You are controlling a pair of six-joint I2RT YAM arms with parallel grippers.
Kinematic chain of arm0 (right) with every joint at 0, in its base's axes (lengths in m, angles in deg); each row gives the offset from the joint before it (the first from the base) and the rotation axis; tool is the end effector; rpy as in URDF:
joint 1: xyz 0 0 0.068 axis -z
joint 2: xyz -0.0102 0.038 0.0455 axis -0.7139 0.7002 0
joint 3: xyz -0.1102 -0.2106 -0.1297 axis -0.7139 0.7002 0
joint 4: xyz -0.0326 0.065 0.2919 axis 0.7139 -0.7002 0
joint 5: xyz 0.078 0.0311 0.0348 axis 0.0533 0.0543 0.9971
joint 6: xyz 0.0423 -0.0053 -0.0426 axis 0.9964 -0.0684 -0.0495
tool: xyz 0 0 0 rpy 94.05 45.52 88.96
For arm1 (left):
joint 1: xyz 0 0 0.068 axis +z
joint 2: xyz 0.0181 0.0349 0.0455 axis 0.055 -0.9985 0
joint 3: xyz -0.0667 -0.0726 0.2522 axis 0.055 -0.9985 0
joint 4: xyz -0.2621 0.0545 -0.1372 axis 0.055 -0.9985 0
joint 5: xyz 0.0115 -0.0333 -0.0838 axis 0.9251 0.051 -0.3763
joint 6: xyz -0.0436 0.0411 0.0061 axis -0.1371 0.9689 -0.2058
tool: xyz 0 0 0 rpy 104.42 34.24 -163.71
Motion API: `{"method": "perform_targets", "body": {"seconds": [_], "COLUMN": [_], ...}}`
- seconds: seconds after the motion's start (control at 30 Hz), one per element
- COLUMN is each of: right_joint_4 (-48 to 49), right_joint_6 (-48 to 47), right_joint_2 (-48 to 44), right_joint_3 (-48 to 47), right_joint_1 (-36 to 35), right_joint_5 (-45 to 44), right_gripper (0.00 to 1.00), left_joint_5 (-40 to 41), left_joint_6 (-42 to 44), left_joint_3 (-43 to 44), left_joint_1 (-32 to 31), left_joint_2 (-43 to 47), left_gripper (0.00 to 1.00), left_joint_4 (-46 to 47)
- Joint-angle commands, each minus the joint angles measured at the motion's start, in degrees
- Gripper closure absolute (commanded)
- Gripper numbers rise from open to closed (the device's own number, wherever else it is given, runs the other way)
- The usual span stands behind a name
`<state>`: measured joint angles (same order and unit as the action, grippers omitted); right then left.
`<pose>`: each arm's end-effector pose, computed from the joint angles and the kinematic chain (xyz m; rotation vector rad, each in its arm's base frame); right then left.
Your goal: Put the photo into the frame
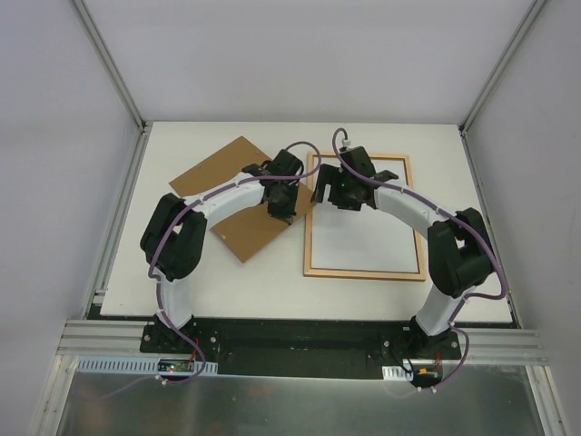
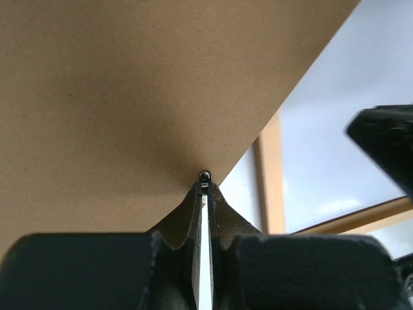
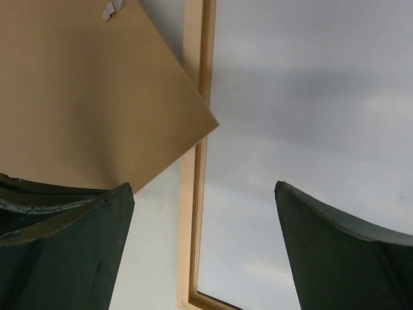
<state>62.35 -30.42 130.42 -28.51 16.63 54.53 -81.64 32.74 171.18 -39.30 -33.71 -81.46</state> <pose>0.3787 0.2137 0.2054 -0.2871 2.3719 0.4972 0.3618 -0.2686 0.1904 0.2869 2.6116 -0.4956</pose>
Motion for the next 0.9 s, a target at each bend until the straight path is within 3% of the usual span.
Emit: {"method": "perform_targets", "body": {"seconds": [0.0,0.5,0.87], "right_joint_4": [0.9,7.5,15.2], "right_joint_6": [1.5,4.3,8.1], "right_joint_2": [-5.2,-11.0,-8.8], "right_joint_3": [3.1,14.5,17.7], "right_joint_1": [2.5,9.5,10.5], "right_joint_5": [-2.2,4.6,9.3], "right_gripper": [0.08,0.07,0.08], "left_joint_5": [-2.4,-6.2,-7.0], "left_joint_6": [-2.9,-7.0,-7.8], "left_joint_3": [5.4,17.1,18.4], "left_joint_1": [-2.9,-9.6,-10.4], "left_joint_2": [-2.3,-12.6,-10.9], "left_gripper": [1.00,1.00,1.00], "left_joint_4": [0.1,0.0,0.1]}}
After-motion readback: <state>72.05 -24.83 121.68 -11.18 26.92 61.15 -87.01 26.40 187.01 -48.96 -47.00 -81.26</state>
